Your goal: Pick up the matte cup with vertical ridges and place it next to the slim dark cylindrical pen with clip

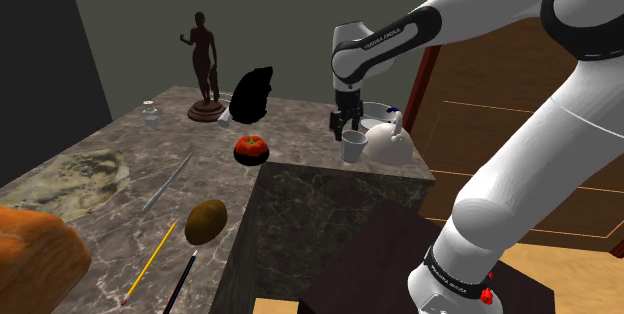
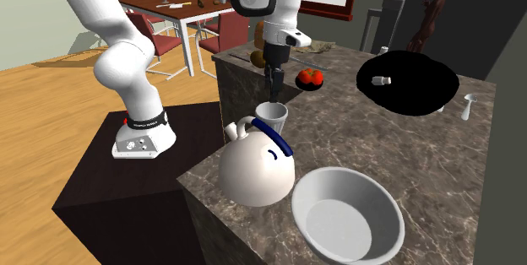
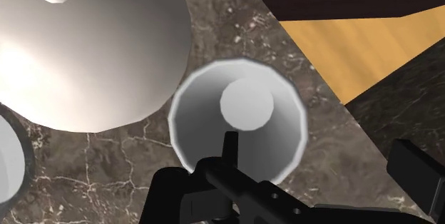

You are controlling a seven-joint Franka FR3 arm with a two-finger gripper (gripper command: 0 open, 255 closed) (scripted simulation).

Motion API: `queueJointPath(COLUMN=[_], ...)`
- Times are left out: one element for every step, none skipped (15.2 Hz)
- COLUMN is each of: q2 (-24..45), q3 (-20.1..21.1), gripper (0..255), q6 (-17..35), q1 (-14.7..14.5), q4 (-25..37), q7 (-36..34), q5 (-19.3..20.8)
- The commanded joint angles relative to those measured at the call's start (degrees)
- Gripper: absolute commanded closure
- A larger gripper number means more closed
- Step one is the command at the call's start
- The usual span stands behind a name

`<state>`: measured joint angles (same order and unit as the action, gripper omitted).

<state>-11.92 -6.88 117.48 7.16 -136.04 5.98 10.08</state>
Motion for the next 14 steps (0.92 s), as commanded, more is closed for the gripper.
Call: queueJointPath(q2=[0.63,0.94,1.26,1.45,1.44,1.45,1.45,1.45,1.45,1.45,1.44,1.44,1.44,1.44], q3=[-0.19,-0.26,-0.34,-0.38,-0.38,-0.38,-0.38,-0.38,-0.38,-0.38,-0.38,-0.38,-0.38,-0.38], gripper=[0,0,0,0,0,0,0,0,0,0,0,255,255,255], q6=[1.71,2.53,3.35,3.83,3.83,3.83,3.83,3.83,3.83,3.83,3.81,3.81,3.81,3.81], q1=[0.14,0.20,0.26,0.29,0.29,0.29,0.29,0.29,0.29,0.29,0.29,0.29,0.29,0.29], q4=[-1.01,-1.52,-2.02,-2.30,-2.31,-2.30,-2.30,-2.30,-2.30,-2.30,-2.29,-2.29,-2.29,-2.29], q7=[-0.01,-0.03,-0.06,-0.07,-0.07,-0.07,-0.07,-0.07,-0.07,-0.07,-0.07,-0.07,-0.07,-0.07], q5=[0.19,0.27,0.34,0.39,0.39,0.39,0.39,0.39,0.39,0.39,0.39,0.39,0.39,0.39])
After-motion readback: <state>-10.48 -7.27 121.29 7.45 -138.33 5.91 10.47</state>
